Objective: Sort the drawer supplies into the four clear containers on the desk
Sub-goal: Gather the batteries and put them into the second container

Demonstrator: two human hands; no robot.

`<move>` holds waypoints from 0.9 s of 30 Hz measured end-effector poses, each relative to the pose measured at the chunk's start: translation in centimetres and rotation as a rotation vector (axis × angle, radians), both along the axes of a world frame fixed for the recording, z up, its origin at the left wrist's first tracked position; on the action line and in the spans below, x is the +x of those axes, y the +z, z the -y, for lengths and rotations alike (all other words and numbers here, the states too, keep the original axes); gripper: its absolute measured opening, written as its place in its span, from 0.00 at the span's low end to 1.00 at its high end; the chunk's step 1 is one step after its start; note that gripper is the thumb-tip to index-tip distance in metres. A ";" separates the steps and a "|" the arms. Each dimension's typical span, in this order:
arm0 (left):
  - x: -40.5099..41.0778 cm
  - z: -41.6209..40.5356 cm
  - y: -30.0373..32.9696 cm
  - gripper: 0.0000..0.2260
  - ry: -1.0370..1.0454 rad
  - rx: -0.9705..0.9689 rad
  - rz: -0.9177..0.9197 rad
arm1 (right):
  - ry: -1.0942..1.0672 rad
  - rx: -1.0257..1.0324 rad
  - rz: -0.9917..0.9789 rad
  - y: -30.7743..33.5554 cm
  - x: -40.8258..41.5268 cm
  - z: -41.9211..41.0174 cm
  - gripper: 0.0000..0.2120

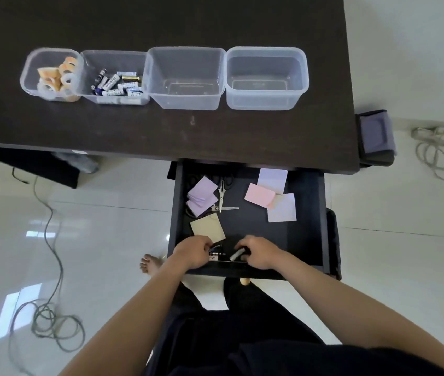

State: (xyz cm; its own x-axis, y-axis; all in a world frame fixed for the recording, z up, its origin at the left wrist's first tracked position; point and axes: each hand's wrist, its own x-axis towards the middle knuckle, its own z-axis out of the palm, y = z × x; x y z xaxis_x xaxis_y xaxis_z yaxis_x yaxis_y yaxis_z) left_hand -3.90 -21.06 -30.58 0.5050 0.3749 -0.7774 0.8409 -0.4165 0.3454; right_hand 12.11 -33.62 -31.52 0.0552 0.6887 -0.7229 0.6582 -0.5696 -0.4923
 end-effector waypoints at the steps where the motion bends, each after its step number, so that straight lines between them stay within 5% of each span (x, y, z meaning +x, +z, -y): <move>1: 0.0 0.0 -0.2 0.17 -0.032 -0.021 -0.008 | 0.008 -0.009 -0.004 -0.3 -0.1 0.1 0.17; 12: 1.5 0.1 -0.7 0.23 -0.264 -0.083 -0.149 | -0.034 -0.102 -0.077 -1.8 -0.7 0.0 0.21; 27: 1.6 0.1 -1.8 0.11 -0.378 0.083 -0.066 | 0.062 -0.124 -0.024 -2.8 -2.1 -1.7 0.17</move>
